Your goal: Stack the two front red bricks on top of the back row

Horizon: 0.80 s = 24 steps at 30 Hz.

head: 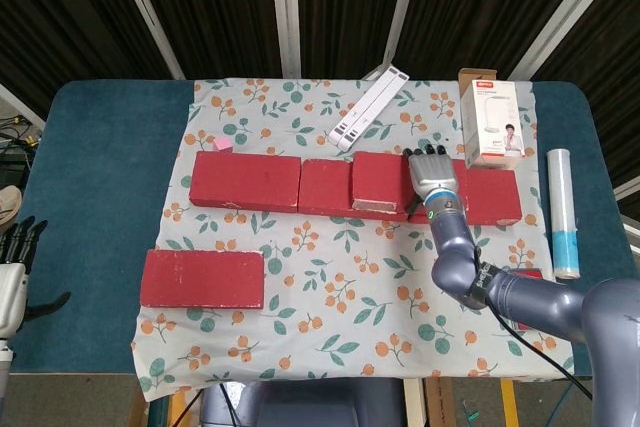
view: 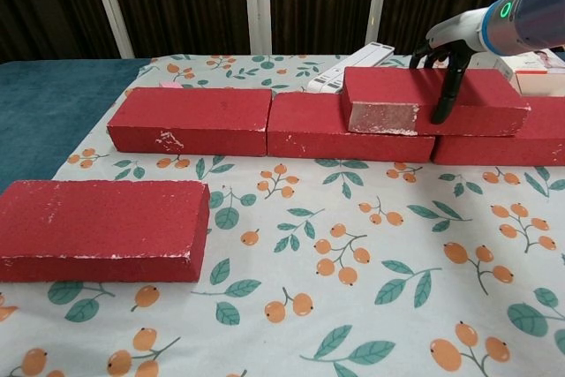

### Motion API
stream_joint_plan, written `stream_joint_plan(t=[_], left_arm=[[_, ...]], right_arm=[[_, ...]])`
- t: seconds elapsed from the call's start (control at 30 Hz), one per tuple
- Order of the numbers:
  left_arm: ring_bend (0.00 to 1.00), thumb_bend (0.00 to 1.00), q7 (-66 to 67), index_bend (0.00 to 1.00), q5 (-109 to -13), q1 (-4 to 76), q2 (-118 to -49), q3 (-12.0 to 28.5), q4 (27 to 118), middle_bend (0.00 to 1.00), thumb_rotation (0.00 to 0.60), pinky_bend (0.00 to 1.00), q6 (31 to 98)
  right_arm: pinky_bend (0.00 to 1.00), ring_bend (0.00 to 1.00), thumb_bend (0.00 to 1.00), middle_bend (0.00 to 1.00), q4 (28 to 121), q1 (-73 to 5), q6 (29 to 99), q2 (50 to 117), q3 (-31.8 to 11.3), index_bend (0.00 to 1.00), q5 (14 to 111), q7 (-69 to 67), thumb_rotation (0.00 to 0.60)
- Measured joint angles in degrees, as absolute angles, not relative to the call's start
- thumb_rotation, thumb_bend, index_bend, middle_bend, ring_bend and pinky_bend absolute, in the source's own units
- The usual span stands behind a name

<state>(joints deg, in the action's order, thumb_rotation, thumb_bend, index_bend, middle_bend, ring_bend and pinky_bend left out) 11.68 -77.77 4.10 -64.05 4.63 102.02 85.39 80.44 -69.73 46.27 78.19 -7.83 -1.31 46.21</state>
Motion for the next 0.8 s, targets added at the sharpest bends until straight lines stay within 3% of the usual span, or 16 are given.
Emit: stream_joint_plan(t=[0.2, 0.8], left_arm=[[0.00, 0.00, 11.54, 0.03, -77.80, 4.04, -63.99, 4.64, 102.03, 0.00, 0.600, 0.18, 85.50], [0.00, 0.00, 11.57, 0.03, -77.79, 3.94, -64.09, 4.73, 102.01, 0.00, 0.600, 0.18, 85.85]], right_arm=[[0.00, 0.00, 0.03, 0.05, 80.90, -70.07, 46.24, 78.00, -7.86, 0.00, -2.26, 46.44, 0.600], [0.00, 0.00, 0.03, 0.00, 84.22, -70.60, 47.03, 75.66, -9.35, 0.00, -1.71, 45.45, 0.600]])
